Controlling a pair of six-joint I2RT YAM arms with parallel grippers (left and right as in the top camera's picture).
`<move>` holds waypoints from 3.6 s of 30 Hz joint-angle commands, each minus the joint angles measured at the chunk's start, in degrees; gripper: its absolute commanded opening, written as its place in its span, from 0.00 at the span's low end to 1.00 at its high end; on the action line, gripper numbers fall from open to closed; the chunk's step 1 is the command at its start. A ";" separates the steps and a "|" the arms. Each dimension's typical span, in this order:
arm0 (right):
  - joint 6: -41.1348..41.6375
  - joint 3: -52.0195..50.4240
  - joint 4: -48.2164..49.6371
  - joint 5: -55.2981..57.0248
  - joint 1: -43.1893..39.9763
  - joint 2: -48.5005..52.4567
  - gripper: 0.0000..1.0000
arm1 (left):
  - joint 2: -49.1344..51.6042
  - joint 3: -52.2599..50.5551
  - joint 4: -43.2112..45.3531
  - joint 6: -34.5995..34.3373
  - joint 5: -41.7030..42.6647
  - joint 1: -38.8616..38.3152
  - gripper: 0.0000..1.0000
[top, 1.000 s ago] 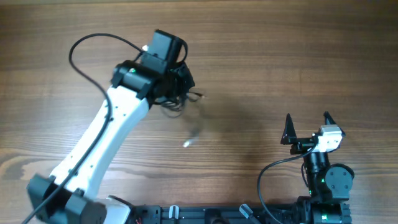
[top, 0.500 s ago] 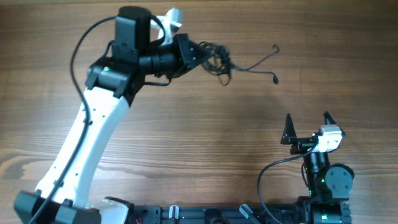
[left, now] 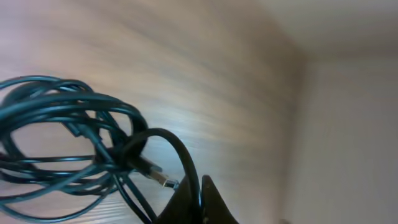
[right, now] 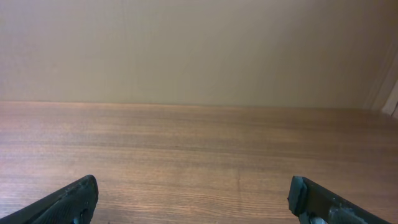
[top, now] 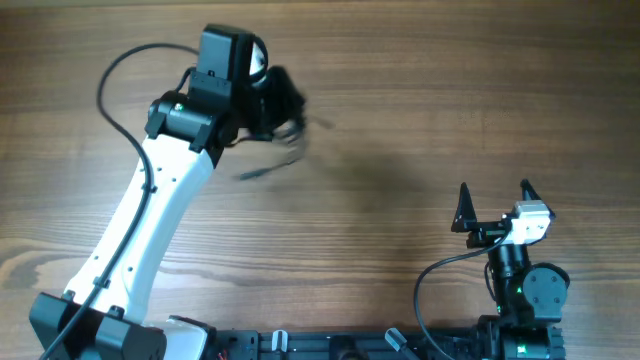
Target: Untangle cables
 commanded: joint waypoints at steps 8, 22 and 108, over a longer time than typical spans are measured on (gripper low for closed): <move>0.79 -0.07 0.11 0.57 -0.22 -0.26 1.00 | -0.44 0.48 16.17 0.46 34.10 0.17 0.04; 0.79 -0.07 0.11 0.57 -0.22 -0.26 1.00 | -0.52 0.48 -14.84 -2.84 -24.20 -4.85 0.04; 0.79 -0.07 0.11 0.57 -0.22 -0.26 1.00 | 0.72 0.48 -1.86 5.49 18.21 -3.56 0.04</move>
